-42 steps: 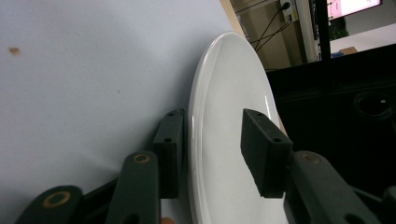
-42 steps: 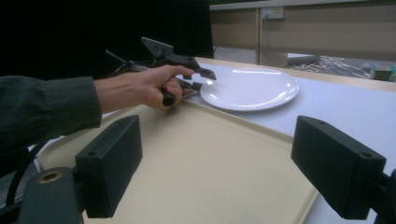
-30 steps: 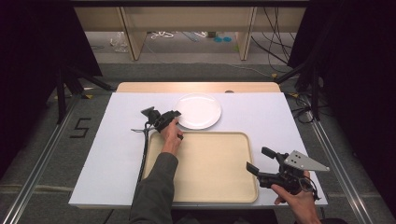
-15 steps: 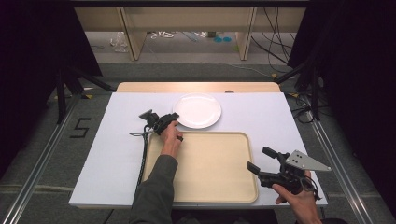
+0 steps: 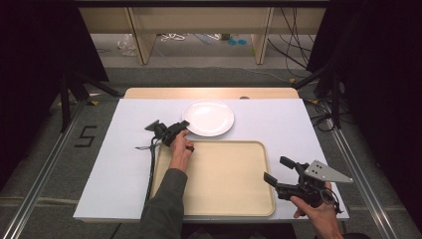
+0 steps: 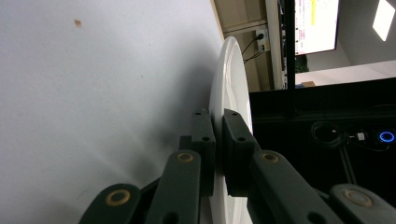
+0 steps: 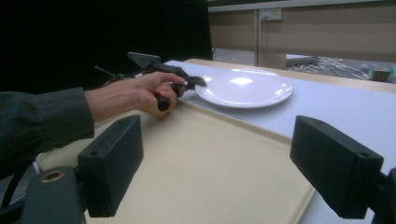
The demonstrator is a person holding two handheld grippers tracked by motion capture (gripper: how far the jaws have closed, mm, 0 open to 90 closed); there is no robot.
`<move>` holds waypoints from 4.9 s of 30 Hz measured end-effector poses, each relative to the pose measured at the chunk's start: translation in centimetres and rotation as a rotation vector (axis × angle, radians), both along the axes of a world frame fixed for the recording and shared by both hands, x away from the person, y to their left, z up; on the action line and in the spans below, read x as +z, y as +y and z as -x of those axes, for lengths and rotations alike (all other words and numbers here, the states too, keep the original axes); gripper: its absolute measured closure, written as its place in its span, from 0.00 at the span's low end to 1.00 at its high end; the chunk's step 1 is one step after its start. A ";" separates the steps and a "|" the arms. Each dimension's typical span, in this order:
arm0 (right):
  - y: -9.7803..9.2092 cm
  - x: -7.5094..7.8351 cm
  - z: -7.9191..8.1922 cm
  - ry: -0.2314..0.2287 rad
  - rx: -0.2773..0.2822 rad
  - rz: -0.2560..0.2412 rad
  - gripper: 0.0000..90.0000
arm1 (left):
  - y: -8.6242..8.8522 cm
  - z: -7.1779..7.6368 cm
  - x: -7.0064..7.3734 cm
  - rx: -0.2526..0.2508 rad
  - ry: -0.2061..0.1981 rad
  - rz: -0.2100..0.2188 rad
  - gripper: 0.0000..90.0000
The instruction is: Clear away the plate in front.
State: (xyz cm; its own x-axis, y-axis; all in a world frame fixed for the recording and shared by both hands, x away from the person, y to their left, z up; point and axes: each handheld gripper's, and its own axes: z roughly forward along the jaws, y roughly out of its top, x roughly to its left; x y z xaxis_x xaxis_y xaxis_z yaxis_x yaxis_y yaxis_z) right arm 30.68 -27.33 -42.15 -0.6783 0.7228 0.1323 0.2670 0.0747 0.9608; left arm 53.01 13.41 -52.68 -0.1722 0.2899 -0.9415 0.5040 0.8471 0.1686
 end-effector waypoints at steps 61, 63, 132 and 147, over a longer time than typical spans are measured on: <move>-0.1 0.0 0.1 0.022 -0.006 -0.003 0.20 | 0.8 19.5 0.7 -0.006 -0.104 0.169 0.94; -0.1 0.0 0.1 0.022 -0.005 -0.002 0.20 | 0.9 20.1 0.5 0.005 -0.107 0.190 0.94; 0.0 -0.1 0.1 0.025 0.004 0.009 0.20 | -0.7 23.0 2.1 -0.033 -0.106 -0.289 0.56; 0.1 -0.2 0.1 0.028 0.012 0.003 0.19 | -2.7 22.5 4.8 -0.251 -0.204 -0.588 0.27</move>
